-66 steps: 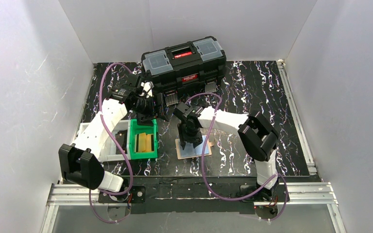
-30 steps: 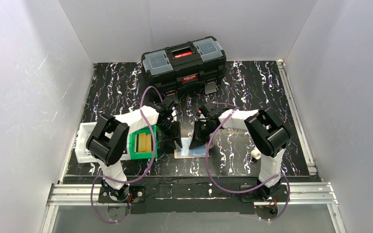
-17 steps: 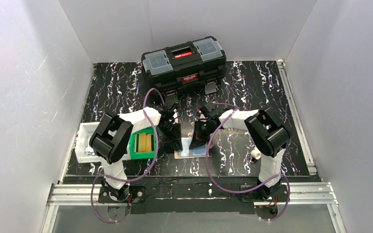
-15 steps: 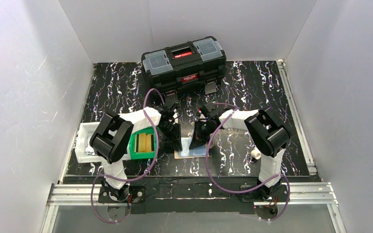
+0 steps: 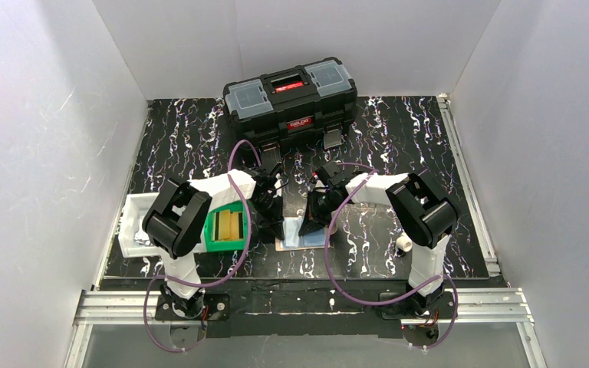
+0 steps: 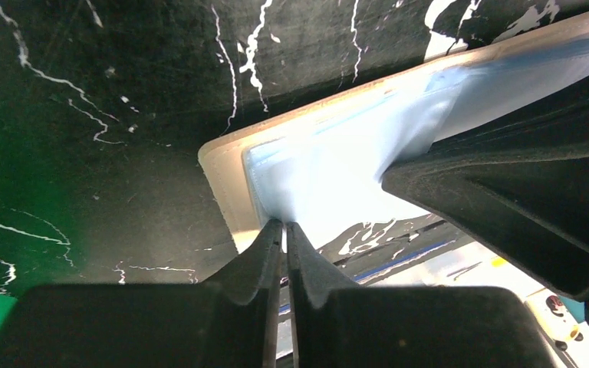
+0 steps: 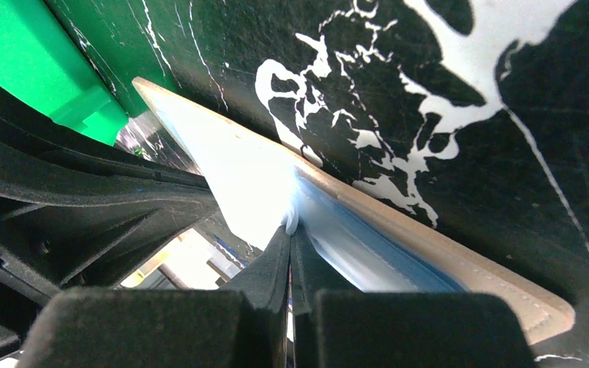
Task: Take the credit cards out of the card holder
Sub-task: Remove the credit card from the card holder.
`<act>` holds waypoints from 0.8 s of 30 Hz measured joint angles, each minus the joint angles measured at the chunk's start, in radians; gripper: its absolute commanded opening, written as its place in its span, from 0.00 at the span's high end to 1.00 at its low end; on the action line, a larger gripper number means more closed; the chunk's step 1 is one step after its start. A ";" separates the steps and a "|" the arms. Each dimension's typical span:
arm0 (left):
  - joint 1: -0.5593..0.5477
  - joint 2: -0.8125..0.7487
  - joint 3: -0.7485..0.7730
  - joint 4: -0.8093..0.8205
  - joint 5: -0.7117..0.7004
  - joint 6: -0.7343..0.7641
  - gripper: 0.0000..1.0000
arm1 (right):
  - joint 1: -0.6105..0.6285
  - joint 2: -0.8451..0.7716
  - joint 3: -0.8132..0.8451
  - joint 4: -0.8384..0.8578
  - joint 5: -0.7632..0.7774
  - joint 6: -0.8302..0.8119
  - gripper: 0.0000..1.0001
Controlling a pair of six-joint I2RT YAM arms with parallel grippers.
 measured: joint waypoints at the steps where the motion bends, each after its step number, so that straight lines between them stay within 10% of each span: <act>1: 0.000 0.000 0.000 -0.001 -0.001 0.000 1.00 | 0.000 0.000 0.000 0.000 0.000 0.000 0.97; 16: -0.010 -0.038 0.033 -0.049 -0.011 -0.003 1.00 | 0.000 0.000 0.005 -0.007 0.002 -0.004 0.95; 24: -0.016 -0.063 0.059 -0.048 0.022 -0.014 1.00 | 0.005 -0.009 0.012 -0.019 0.007 -0.004 0.68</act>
